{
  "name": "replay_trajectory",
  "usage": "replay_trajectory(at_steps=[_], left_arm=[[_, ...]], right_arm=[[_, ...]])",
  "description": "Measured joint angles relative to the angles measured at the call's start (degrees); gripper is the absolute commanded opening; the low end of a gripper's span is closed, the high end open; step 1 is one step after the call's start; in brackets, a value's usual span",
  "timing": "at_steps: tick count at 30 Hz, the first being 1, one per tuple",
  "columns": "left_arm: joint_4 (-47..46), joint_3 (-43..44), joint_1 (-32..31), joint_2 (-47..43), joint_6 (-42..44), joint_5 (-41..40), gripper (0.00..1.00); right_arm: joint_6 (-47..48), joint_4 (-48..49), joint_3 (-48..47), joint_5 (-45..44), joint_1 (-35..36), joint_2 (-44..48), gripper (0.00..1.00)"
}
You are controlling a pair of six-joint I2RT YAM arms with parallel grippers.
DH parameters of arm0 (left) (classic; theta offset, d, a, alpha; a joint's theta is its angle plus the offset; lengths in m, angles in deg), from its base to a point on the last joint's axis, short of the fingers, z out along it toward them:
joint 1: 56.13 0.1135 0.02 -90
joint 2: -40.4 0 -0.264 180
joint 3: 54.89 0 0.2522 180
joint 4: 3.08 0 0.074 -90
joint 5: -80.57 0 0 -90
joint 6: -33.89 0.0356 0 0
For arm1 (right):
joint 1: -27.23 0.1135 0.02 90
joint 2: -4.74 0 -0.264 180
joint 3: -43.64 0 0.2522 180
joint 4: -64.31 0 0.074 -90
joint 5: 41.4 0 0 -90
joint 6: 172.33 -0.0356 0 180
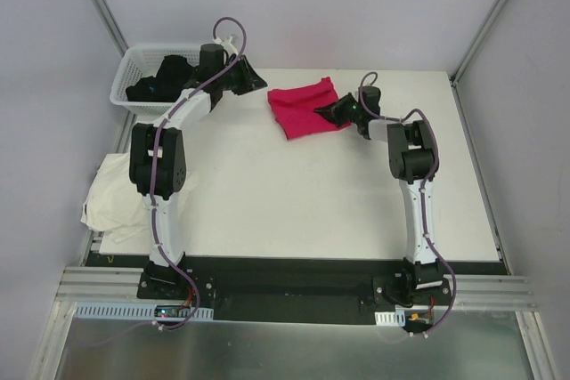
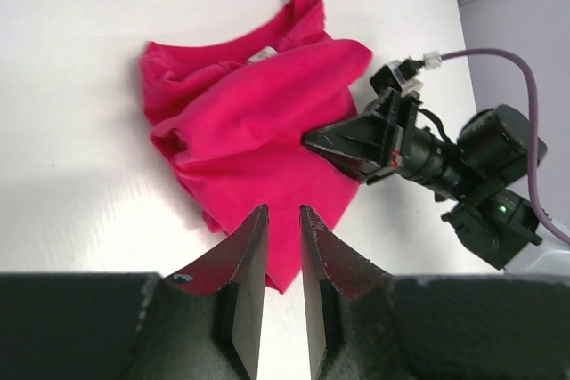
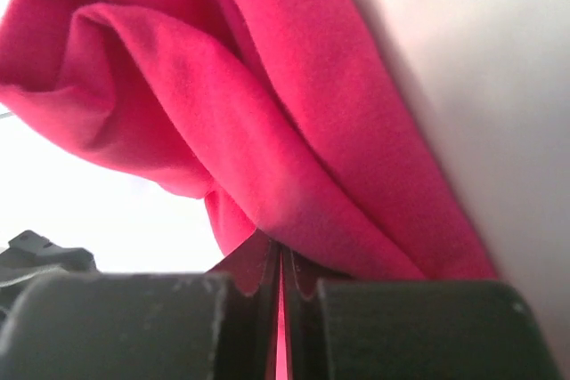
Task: Fold and stack the t-shirts
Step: Smooth out wrinkles on the folded tshirt
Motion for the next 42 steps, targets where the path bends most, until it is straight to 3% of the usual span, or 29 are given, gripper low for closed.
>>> replay_trajectory(at_steps=[12, 20, 32, 42], left_arm=[[1.09, 0.0, 0.96, 0.0, 0.26, 0.81, 0.23], [1.14, 0.0, 1.68, -0.24, 0.85, 3.34, 0.24], [1.2, 0.0, -1.46, -1.77, 1.16, 6.25, 0.25], [1.38, 0.04, -2.99, -1.77, 1.16, 8.74, 0.25]], right_arm=[[-1.31, 8.09, 28.65, -2.86, -2.71, 16.22, 0.01], [1.36, 7.17, 43.01, -4.28, -2.56, 27.23, 0.05], [6.45, 1.53, 38.47, -6.05, -1.42, 30.91, 0.06], [6.88, -0.39, 24.3, -6.67, -0.92, 20.87, 0.06]])
